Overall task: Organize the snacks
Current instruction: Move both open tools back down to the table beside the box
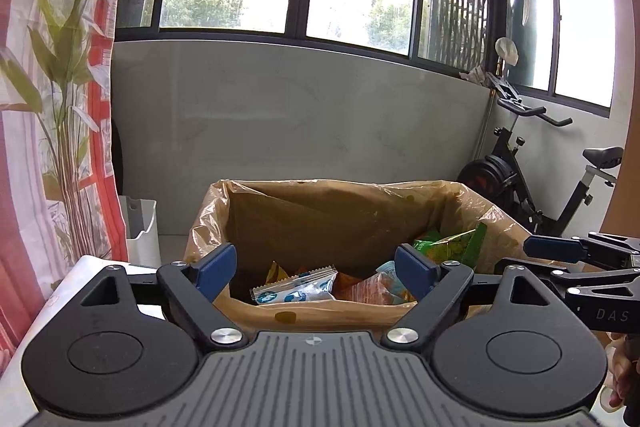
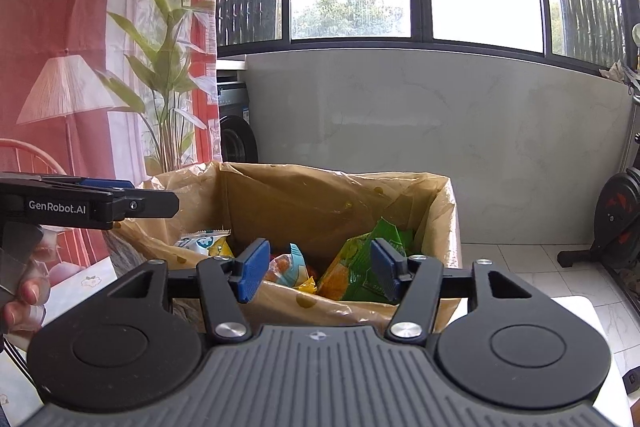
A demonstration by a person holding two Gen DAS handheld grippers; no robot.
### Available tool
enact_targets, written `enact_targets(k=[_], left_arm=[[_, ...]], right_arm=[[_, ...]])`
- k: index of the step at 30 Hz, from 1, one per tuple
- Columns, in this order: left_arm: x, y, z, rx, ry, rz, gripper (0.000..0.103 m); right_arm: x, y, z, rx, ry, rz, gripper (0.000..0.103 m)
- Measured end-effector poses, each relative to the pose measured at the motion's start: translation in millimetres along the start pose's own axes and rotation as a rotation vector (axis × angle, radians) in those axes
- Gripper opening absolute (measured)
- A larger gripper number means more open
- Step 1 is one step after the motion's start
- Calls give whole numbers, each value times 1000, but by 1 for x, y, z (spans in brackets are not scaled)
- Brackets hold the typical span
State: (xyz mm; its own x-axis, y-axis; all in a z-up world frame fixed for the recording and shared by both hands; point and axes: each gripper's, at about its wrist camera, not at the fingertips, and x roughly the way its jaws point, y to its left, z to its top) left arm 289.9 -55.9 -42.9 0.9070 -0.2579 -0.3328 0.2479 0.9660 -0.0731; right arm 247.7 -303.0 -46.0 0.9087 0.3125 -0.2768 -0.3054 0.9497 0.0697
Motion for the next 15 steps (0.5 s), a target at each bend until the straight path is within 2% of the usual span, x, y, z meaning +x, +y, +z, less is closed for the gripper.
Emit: enact_targets(k=[2,5,10,15], left_arm=[[-8,0,-2,-18,-12,16,96],[-20,0,-7,-8,-56,27,98],[-36,-8,-13,59,-55,35,99],[-47,-5,-27,36,-58,12,99]], right_arm=[[-7,2,-2,11,-12,-1,69],[-15,6,-7,9,-2,-1,69],[-25,10,-17,24,13,-14,74],[-32,13,-27,45,30,2,80]])
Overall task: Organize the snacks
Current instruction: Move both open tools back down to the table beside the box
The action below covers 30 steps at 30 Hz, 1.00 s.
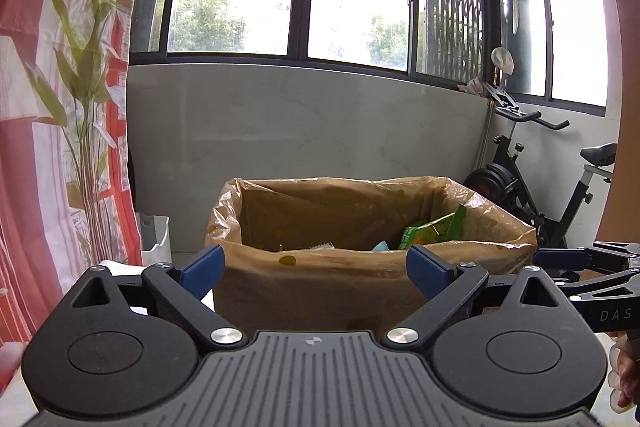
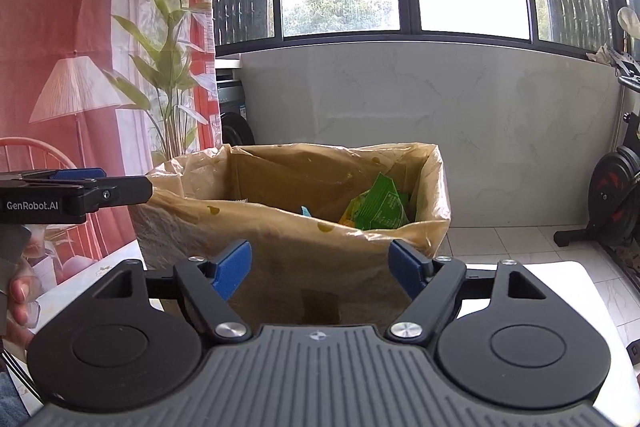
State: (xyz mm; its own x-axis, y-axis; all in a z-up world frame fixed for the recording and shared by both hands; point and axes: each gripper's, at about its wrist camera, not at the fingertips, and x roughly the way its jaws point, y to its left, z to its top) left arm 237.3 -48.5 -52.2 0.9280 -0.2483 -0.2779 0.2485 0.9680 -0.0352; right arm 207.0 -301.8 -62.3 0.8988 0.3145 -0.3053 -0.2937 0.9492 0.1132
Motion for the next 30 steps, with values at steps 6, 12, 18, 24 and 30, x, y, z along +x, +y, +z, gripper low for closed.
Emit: enact_targets(k=[6,12,18,24,30], left_arm=[[6,-1,-27,-31,103,-27,99],[18,-4,-50,-17,196,-29,98],[31,-9,-74,-31,271,-33,98],[54,-20,-103,-90,383,-35,93],[72,-30,-118,-106,442,-25,86]], right_arm=[[-3,4,-23,-17,38,-5,85],[3,1,-48,-16,92,-5,85],[14,-7,-73,-13,113,-40,85],[29,-12,-108,-34,160,-94,84],[29,-14,-130,-83,151,-114,83]])
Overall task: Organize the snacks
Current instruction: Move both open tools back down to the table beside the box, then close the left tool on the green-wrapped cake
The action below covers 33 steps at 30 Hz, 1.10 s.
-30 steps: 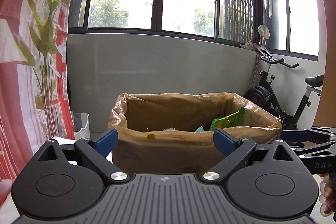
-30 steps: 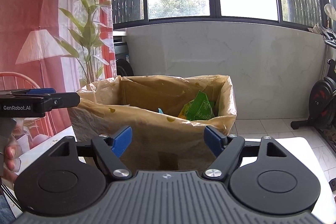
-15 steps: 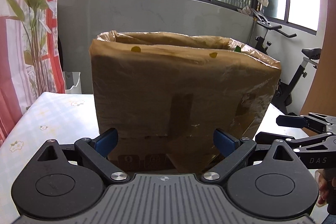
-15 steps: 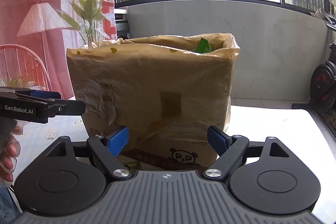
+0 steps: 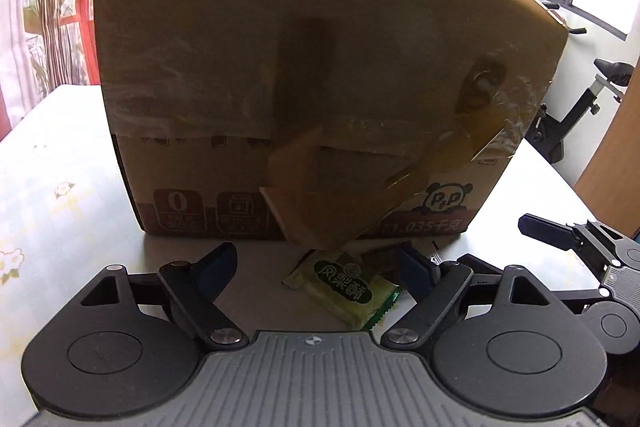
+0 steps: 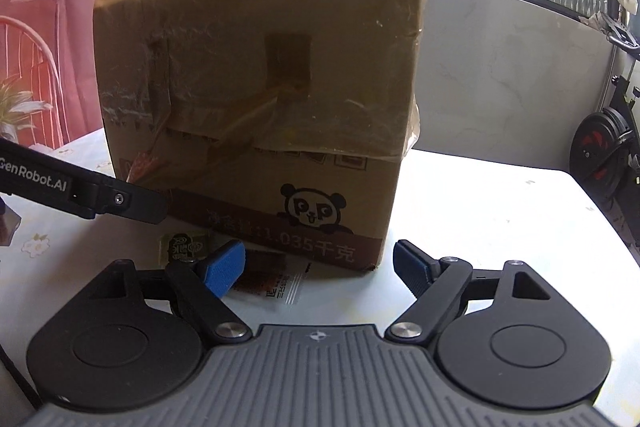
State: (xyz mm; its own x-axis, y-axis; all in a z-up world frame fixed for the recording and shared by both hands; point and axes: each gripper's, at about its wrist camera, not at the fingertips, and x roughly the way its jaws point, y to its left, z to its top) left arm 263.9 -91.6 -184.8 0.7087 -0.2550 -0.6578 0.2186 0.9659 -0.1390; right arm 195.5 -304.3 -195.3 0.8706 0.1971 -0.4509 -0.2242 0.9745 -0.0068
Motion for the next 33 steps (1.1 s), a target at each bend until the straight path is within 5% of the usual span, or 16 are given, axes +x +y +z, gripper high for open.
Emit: enact_targets(k=[6,15,20,22,30,33], left_arm=[[23,-3,1,-87,54,11,81],[36,-25,-4,-11,54,106,78],[23,-17,-13,-12,32,66,43],[15,-14,-18,-2,24,62,38],[-3,2,-33,-55,26,89,38],[0,5,-28,-108,43,70,50]], right_arm=[[-5,-7,-10,37,-32,-39,82],[-11,-26,-19,85,-16,1,82],[-11,-31,-16,99,-7,18,82],[-12,-32,-16,94,-8,24,82],[-7,-25,-12,52,7,35,82],[-7,-26,-11,56,10,33,82]])
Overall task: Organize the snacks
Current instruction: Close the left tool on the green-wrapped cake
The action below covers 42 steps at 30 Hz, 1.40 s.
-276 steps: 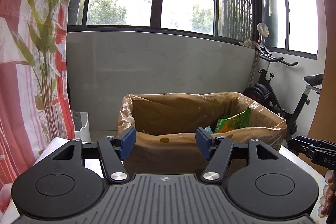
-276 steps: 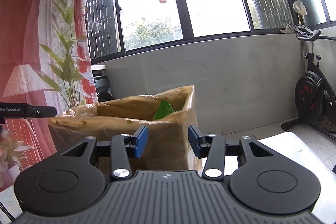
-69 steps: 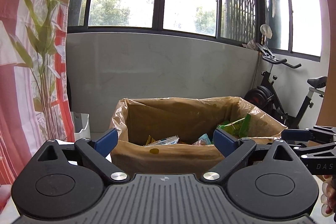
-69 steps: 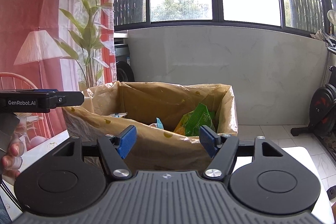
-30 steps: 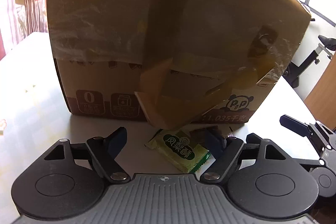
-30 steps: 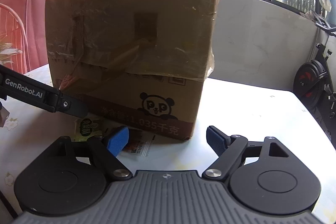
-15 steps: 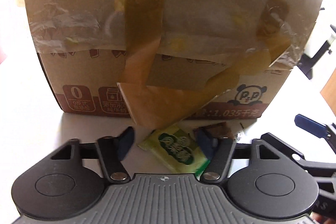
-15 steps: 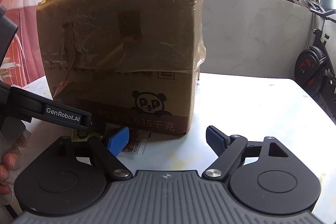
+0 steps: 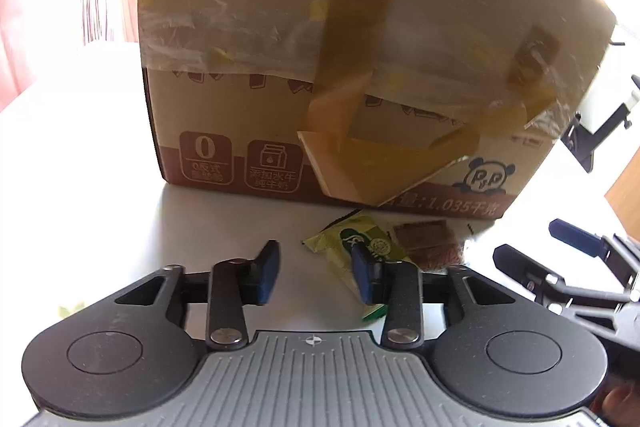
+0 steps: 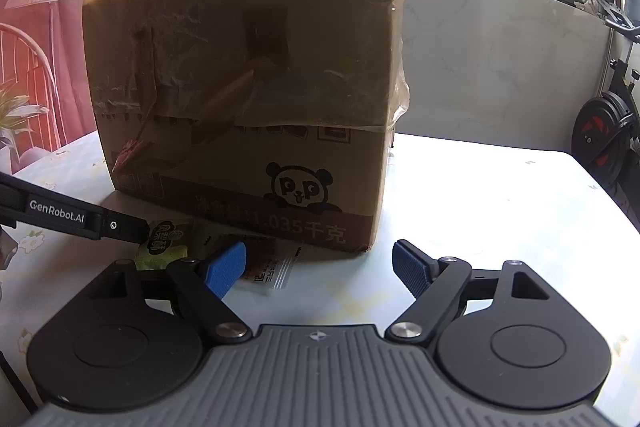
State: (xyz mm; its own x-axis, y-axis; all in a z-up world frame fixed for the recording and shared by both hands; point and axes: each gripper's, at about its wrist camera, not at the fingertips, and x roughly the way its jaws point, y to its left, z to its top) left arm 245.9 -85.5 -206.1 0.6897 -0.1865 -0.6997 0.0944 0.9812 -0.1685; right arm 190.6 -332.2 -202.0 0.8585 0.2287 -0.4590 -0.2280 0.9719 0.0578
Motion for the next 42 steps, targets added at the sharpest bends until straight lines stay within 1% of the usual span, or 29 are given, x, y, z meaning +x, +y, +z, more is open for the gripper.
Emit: enact_targets(k=[1,2,3,5,9,11,14,18,20,21,22,23,24,26,30,32,35,39,40,41,42], left_arm=[[1,2,1,-17,7,-11,62],[2,1,2,-31,13,-21,71],[5,0,4,-44,18,-28,74],[9,-4,5,-53,20,-30,75],[24,-16,9,-31,33,-6,76],[31,-24,11,-6,31,9,81],[33,-30,10,43,32,38,83],[28,-24,6,62,30,50,84],[24,-18,1,72,21,64,81],[21,-13,-2,74,8,60,77],[17,-9,-4,73,-5,60,66],[15,-6,-5,72,-14,63,54],[14,-2,-6,71,-17,62,52],[11,8,-6,53,-20,32,52],[7,15,-3,45,-8,13,53],[9,14,-2,55,-8,12,58],[12,11,-2,90,-13,12,62],[21,6,0,124,-24,28,63],[22,6,0,126,-25,25,62],[22,6,0,128,-25,19,58],[21,8,0,126,-28,-3,50]], right_arm=[[0,0,1,3,1,-1,82],[1,0,1,6,3,0,82],[1,0,2,8,4,-1,82],[3,0,3,13,5,0,82],[5,-2,3,21,6,4,82],[6,-3,3,27,8,6,82],[8,-5,3,39,11,9,82],[10,-7,3,51,19,13,82],[11,-7,3,52,22,14,82],[11,-7,3,52,22,14,82],[11,-7,3,52,22,14,82],[11,-7,4,50,23,14,82],[12,-7,4,48,24,14,82],[13,-5,4,38,28,15,82],[15,-1,4,16,40,16,82],[16,1,4,10,43,19,82],[17,1,3,9,46,24,82],[20,0,3,19,61,42,82],[21,0,3,22,68,46,82],[22,0,3,25,74,46,82],[23,-1,3,30,79,47,82]])
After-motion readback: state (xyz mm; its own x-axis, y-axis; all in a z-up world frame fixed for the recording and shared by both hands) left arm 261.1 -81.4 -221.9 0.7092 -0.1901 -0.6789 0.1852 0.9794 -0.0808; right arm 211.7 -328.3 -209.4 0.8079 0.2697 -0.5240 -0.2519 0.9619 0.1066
